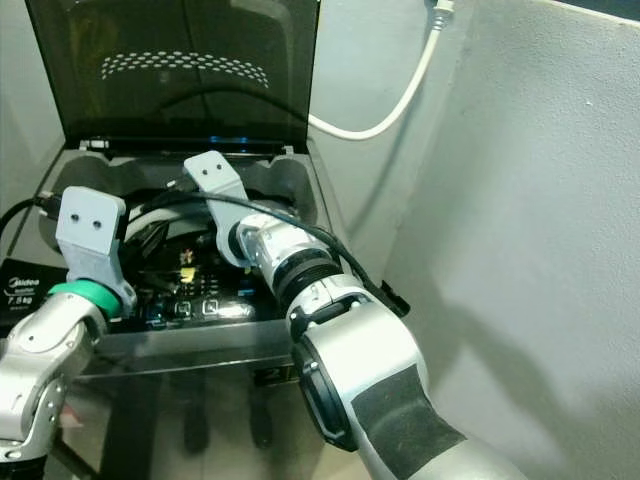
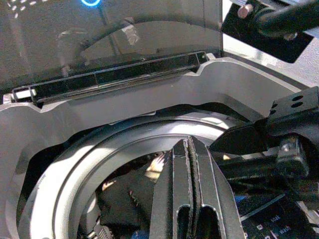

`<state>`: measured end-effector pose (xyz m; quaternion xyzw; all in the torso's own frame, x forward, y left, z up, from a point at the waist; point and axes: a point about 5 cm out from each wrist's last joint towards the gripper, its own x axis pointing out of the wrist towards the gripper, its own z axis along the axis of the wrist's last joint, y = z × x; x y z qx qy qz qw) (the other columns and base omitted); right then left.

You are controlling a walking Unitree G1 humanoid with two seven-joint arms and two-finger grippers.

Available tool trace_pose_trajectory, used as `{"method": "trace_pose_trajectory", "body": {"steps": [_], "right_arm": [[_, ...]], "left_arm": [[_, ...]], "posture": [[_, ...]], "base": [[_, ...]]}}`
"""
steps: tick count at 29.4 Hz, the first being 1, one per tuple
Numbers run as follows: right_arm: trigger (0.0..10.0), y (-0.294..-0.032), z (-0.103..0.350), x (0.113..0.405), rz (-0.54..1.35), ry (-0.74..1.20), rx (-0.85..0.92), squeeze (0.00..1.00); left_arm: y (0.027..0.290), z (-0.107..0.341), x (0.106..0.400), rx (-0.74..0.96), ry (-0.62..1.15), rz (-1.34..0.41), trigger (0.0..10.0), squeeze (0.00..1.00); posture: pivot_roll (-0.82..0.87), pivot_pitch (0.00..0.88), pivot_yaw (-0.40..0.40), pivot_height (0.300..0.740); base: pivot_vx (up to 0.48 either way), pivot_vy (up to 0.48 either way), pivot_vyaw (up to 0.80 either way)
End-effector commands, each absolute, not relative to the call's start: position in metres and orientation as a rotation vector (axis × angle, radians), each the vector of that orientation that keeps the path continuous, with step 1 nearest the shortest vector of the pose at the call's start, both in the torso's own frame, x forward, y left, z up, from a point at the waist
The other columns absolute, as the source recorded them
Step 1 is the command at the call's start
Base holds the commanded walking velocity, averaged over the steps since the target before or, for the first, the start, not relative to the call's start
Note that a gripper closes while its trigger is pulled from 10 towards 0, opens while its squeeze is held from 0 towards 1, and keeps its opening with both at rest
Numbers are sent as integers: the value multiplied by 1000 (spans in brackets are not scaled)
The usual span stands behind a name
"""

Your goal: Clothes washing

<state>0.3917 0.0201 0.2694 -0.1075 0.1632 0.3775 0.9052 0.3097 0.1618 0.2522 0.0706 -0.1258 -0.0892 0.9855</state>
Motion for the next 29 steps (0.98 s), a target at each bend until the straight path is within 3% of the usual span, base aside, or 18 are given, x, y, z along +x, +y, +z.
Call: {"method": "trace_pose_trajectory", "body": {"steps": [1,2,8,10,12,16,17,18,19,20,21,22,25,26,28,29], "right_arm": [[10000,27,278,388,813,329,-218,1000],[10000,28,280,388,820,326,-228,0],[10000,27,285,388,838,317,-232,0],[10000,22,296,391,843,280,-192,0],[10000,3,326,400,766,134,-13,0],[10000,-2,334,402,740,98,34,0],[10000,-21,344,410,632,10,94,0],[10000,-21,344,410,632,10,94,0],[10000,-40,342,414,593,-39,99,0],[10000,-63,327,416,590,-28,43,0],[10000,-63,327,416,590,-28,43,0],[10000,-82,308,412,581,-13,2,0],[10000,-90,293,407,590,11,-28,0],[10000,-103,282,402,479,-41,-25,0],[10000,-103,282,402,479,-41,-25,0],[10000,-118,272,396,337,-98,30,0]], "left_arm": [[160,248,309,134,-232,-191,10000,0],[160,248,309,134,-231,-193,10000,0],[160,248,309,134,-229,-197,10000,0],[159,248,310,135,-228,-200,10000,0],[159,248,309,133,-229,-200,10000,0],[159,248,309,133,-230,-200,10000,0],[160,248,309,123,-230,-199,10000,0],[160,248,309,123,-230,-199,10000,0],[161,247,308,114,-223,-201,10000,0],[161,245,308,111,-214,-210,10000,0],[161,245,308,111,-214,-210,10000,0],[160,244,309,112,-208,-223,10000,0],[159,243,310,115,-204,-232,10000,0],[159,244,311,119,-203,-239,10000,0],[159,244,311,119,-203,-239,10000,0],[156,245,313,121,-204,-249,10000,0]], "posture": [[21,56,1,740],[18,56,4,740],[15,56,6,740],[20,52,1,740],[24,49,-4,740],[26,48,-6,740],[26,45,-5,740],[26,45,-5,740],[24,41,7,740],[15,33,40,740],[15,33,40,740],[12,30,53,740],[12,27,57,740],[7,18,79,740],[7,18,79,740],[4,9,91,740]], "base": [[0,0,0],[0,0,0],[0,0,0],[0,0,0],[0,0,0],[0,0,0],[0,0,0],[0,0,0],[0,0,0],[0,0,0],[0,0,0],[0,0,0],[0,0,0],[0,0,0],[0,0,0],[0,0,0]]}}
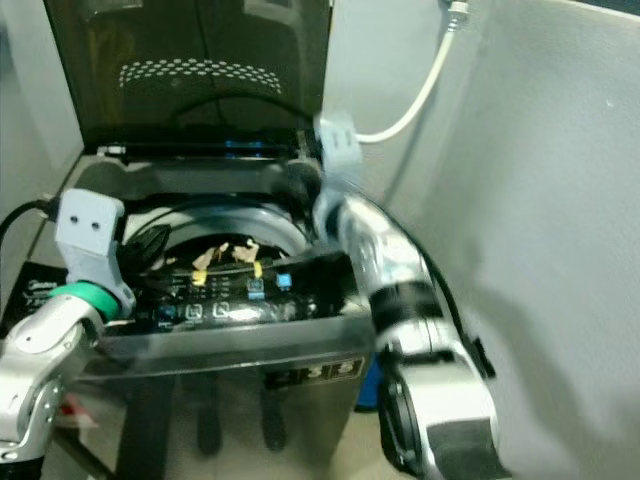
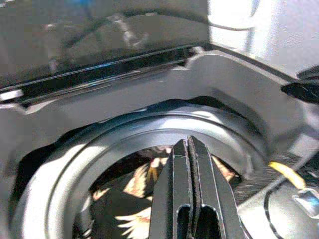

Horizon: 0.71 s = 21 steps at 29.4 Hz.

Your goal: Clothes washing

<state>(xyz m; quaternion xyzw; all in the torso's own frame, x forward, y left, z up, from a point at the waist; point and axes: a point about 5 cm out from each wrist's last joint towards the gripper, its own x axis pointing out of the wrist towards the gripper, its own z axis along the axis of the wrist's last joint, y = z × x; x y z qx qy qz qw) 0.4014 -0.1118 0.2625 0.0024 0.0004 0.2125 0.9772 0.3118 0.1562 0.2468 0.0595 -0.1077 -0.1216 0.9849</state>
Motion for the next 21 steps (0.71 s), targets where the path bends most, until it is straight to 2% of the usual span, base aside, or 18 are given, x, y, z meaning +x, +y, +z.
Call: {"method": "trace_pose_trajectory", "body": {"steps": [1,3,5,7,12,21], "right_arm": [[10000,-118,272,396,337,-98,30,0],[10000,-118,272,396,337,-98,30,0],[10000,-132,247,369,103,-226,65,0],[10000,-128,240,360,82,-262,63,0],[10000,-111,227,354,158,-266,86,0],[10000,-110,245,350,202,-319,56,0]], "left_arm": [[156,245,313,121,-204,-249,10000,0],[156,245,313,121,-204,-249,10000,0],[153,253,320,150,-243,-233,10000,0],[153,255,322,164,-256,-212,10000,0],[154,245,319,181,-246,-178,10000,0],[154,241,320,94,-227,-166,10000,0]], "posture": [[4,9,91,740],[4,9,91,740],[2,0,83,740],[2,0,83,740],[-1,0,56,740],[-18,0,36,740]], "base": [[0,0,0],[0,0,0],[0,0,0],[0,0,0],[0,0,0],[0,0,0]]}}
